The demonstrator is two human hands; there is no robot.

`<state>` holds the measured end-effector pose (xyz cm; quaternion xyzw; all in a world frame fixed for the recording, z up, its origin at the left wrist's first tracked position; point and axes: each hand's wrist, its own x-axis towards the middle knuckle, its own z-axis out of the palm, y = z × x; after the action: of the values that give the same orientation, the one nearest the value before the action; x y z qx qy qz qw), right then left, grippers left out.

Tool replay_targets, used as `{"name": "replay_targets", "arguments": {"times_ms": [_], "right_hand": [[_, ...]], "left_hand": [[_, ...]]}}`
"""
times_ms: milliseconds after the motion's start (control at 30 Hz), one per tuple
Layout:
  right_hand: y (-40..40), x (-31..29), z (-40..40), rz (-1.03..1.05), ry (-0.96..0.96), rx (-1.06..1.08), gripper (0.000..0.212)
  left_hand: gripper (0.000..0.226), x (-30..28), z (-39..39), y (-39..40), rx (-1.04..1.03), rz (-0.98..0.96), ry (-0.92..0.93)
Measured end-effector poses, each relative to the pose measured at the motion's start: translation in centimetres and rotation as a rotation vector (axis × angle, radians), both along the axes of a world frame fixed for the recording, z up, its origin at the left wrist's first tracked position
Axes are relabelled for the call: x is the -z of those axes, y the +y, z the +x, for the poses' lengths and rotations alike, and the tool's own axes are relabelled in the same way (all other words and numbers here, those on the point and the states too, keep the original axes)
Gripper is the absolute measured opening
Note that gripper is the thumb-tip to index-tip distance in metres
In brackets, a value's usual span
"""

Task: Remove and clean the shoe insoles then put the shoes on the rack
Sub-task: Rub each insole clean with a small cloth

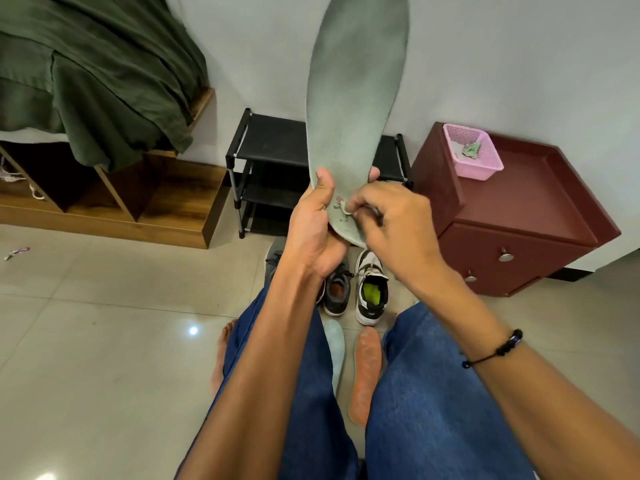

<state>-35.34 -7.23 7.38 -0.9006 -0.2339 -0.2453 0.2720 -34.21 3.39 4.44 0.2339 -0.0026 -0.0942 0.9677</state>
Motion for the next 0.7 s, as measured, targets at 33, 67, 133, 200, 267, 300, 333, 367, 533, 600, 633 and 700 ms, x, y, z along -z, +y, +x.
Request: {"name": "replay_targets", "arguments": {"times_ms": [33, 67, 133, 200, 267, 300, 333, 367, 533, 600, 633, 700], "right_hand": [[0.4, 0.5, -0.4, 0.039, 0.037, 0.013, 0.013], [0.6, 0.7, -0.8, 0.098, 0.089, 0.025, 0.014], [0.8, 0.5, -1.6, 0.234, 0.229, 0.03, 0.015], [1.1, -0.1, -2.6, 0.34, 0.403, -0.021, 0.019], [1.6, -0.2, -3.8, 0.421, 0.539, -0.112, 0.022], [1.7, -0.2, -4.0, 0.465, 0.575, -0.137, 0.025], [1.7, -0.3, -4.0, 0.519, 0.593, -0.138, 0.028], [1.3, -0.5, -3.7, 0.572, 0.587, -0.121, 0.032], [-1.3, -2.3, -0.7, 0.432, 0.329, 0.045, 0.026], [-0.9, -1.8, -0.6, 0.244, 0.284, 0.066, 0.023], [-0.4, -1.2, -0.9, 0.205, 0.292, 0.066, 0.021], [0.7, -0.1, -1.9, 0.23, 0.309, 0.084, 0.017]], "left_hand": [[0.048, 0.2, 0.0, 0.2, -0.009, -0.003, 0.009], [0.048, 0.4, -0.1, 0.3, -0.014, -0.003, 0.019], [0.048, 0.6, -0.1, 0.6, -0.021, 0.006, 0.033], [0.049, 0.7, 0.0, 0.7, -0.029, 0.034, 0.029], [0.051, 0.9, 0.1, 0.5, -0.05, 0.063, 0.014], [0.051, 1.1, 0.2, 0.3, -0.059, 0.072, 0.012], [0.052, 1.1, 0.3, 0.2, -0.058, 0.072, 0.011], [0.053, 1.1, 0.3, 0.1, -0.062, 0.071, 0.012], [0.045, 0.9, 0.4, 0.1, -0.136, 0.046, -0.107], [0.039, 0.7, 0.4, -0.1, -0.142, 0.014, -0.152], [0.042, 0.6, 0.4, -0.3, -0.146, -0.002, -0.166], [0.05, 0.7, 0.4, -0.3, -0.162, -0.046, -0.172]]}}
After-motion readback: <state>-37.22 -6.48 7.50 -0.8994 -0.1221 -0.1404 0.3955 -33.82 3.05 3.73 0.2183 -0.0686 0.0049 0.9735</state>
